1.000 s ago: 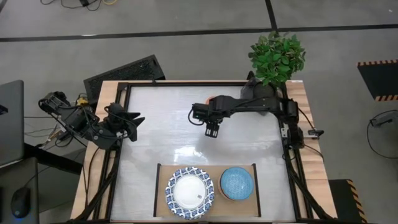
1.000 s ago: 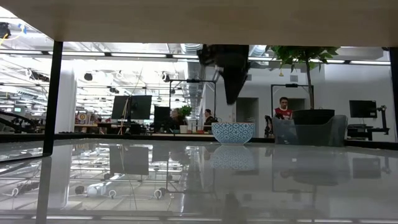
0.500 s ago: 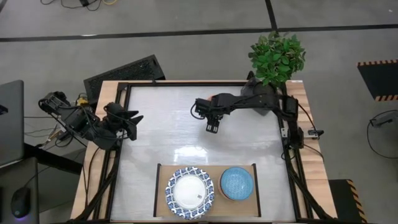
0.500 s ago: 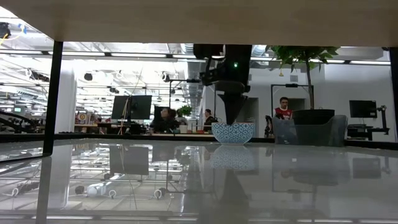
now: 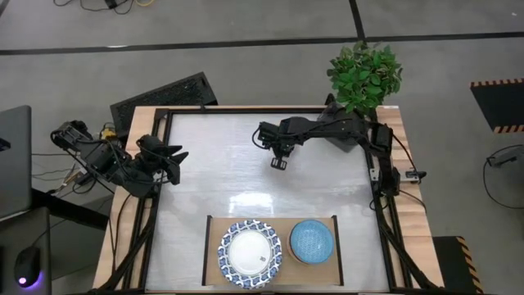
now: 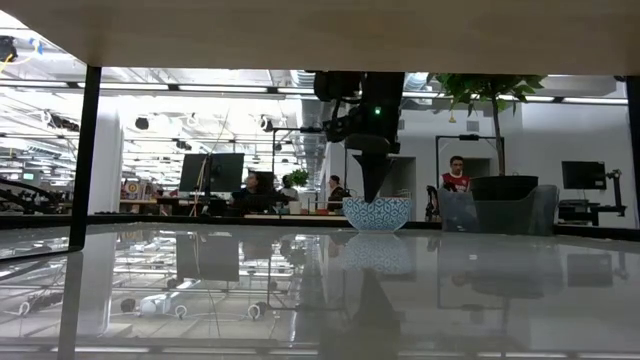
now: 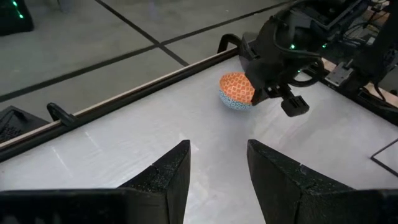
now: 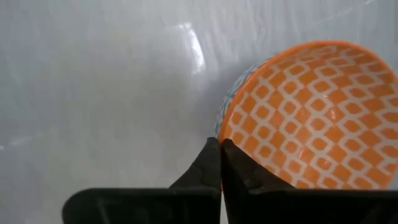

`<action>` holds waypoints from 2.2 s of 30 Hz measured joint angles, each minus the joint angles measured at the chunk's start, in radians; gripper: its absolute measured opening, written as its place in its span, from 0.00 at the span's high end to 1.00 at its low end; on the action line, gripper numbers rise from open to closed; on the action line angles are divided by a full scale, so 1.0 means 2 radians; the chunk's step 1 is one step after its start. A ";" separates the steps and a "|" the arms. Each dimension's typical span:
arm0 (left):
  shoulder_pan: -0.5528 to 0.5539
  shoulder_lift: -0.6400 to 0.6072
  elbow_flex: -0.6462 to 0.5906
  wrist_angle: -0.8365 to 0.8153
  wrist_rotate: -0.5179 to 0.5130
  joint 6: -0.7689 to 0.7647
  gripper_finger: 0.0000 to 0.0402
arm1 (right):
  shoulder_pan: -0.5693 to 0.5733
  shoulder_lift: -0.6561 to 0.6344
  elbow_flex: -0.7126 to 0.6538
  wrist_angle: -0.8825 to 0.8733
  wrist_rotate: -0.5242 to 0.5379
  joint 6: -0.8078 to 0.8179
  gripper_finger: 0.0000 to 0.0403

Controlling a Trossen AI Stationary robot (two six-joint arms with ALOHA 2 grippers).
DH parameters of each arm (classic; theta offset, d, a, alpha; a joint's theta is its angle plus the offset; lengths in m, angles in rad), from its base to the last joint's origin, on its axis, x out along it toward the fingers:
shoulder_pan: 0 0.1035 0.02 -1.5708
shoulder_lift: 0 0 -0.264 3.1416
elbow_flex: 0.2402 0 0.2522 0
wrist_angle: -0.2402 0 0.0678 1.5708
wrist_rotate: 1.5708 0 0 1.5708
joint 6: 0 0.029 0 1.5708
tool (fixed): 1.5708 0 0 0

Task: Place and stack plates onto a shelf
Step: Stack the orange bowl on top of the light blue bowl on the shelf

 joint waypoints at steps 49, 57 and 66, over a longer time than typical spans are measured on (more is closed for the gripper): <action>0.000 0.000 0.000 0.001 -0.004 -0.021 0.64 | 0.070 0.000 0.000 -0.008 -0.053 -0.034 0.90; 0.000 0.000 0.000 0.001 0.003 -0.021 0.64 | 0.080 -0.008 0.000 -0.010 -0.056 -0.018 0.95; 0.000 0.000 0.000 0.001 0.006 -0.021 0.64 | 0.093 -0.067 0.025 -0.047 -0.060 0.003 0.95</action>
